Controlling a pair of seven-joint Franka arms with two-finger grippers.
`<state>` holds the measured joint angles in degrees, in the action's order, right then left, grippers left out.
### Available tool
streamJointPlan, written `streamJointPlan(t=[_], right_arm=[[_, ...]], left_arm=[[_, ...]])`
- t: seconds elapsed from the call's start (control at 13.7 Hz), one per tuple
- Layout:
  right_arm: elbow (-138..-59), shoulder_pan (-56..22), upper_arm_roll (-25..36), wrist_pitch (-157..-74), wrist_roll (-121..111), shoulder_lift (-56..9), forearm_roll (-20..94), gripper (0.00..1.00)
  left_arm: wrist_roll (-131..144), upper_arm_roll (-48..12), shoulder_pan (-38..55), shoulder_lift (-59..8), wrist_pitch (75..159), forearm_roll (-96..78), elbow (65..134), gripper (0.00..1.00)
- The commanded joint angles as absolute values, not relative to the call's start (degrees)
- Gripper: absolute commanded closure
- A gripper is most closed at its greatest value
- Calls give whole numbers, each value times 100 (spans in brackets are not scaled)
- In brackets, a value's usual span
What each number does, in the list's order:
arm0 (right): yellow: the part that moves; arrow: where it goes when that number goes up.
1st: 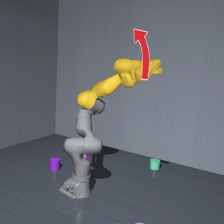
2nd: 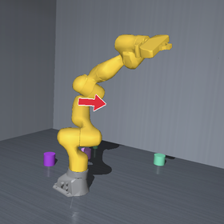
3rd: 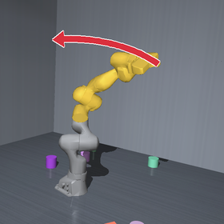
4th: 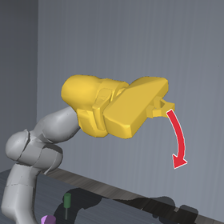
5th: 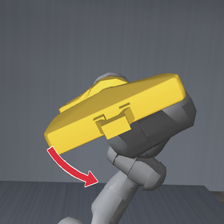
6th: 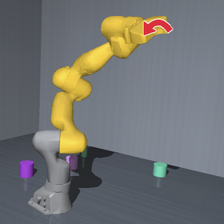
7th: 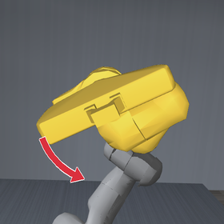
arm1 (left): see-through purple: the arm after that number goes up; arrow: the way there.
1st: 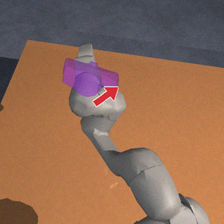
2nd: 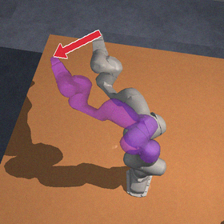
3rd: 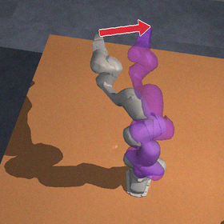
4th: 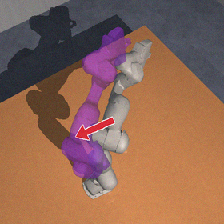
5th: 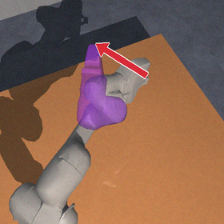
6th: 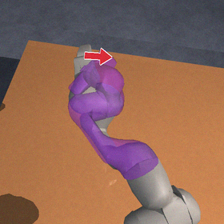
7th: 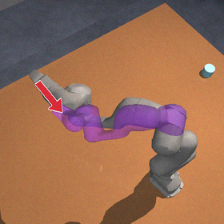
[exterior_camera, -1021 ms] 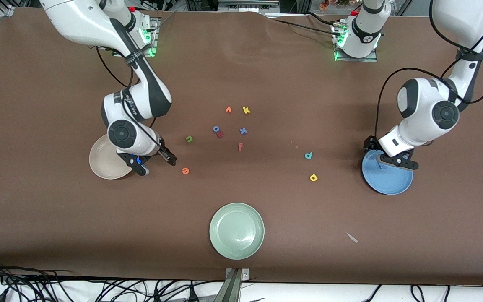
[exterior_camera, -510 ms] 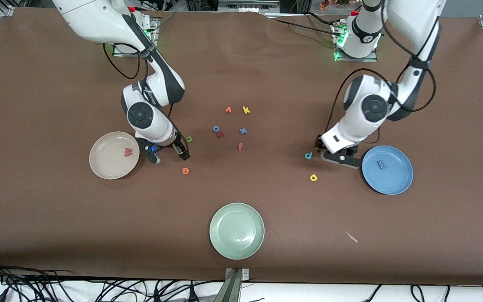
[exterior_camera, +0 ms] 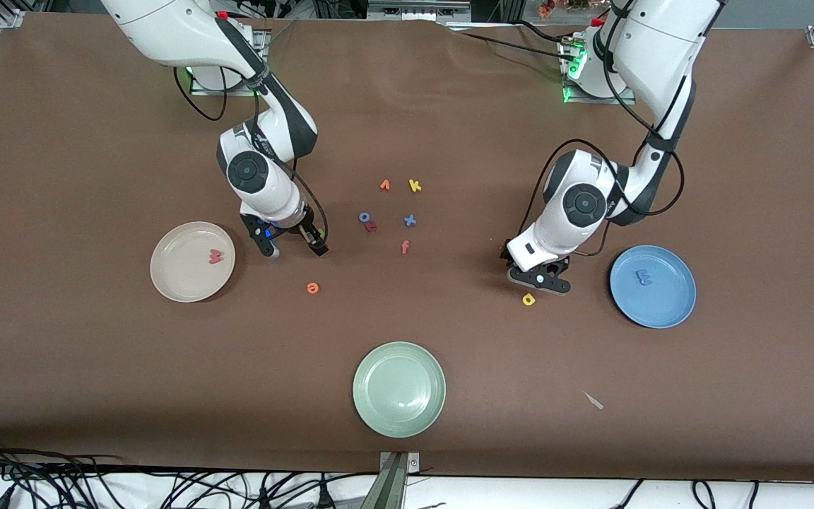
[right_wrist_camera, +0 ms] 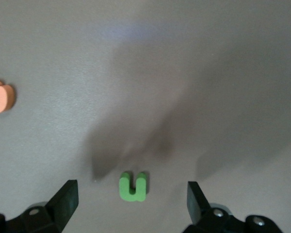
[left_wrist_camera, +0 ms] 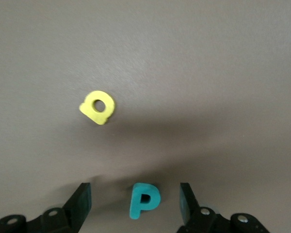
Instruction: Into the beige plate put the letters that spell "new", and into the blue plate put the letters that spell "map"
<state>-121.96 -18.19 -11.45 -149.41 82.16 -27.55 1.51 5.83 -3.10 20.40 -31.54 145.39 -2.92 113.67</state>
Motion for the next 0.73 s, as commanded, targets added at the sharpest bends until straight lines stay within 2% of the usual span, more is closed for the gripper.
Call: streamJointPlan(t=[0.0,0.15,0.29,0.44,0.58,0.66], right_arm=[[-12357,-1828,-1213,-15047,8297,-2637,167,5],[-12349,-1933,-1213,-15117,8297,-2698,167,12],[-12340,-1934,-1204,-15152,8297,-2742,158,17],[-12340,-1934,-1204,-15152,8271,-2760,141,23],[-12331,-1925,-1204,-15152,8244,-2795,132,28],[-12322,-1925,-1204,-15152,8235,-2804,123,30]], left_arm=[[545,-237,2250,-3182,14537,-422,11355,14],[536,-237,2268,-3199,14563,-422,11434,12],[475,-237,2268,-3199,14563,-413,11522,16],[448,-237,2259,-3191,14563,-404,11619,27],[457,-237,2259,-3190,14555,-404,11654,43],[457,-237,2250,-3190,14555,-404,11663,54]])
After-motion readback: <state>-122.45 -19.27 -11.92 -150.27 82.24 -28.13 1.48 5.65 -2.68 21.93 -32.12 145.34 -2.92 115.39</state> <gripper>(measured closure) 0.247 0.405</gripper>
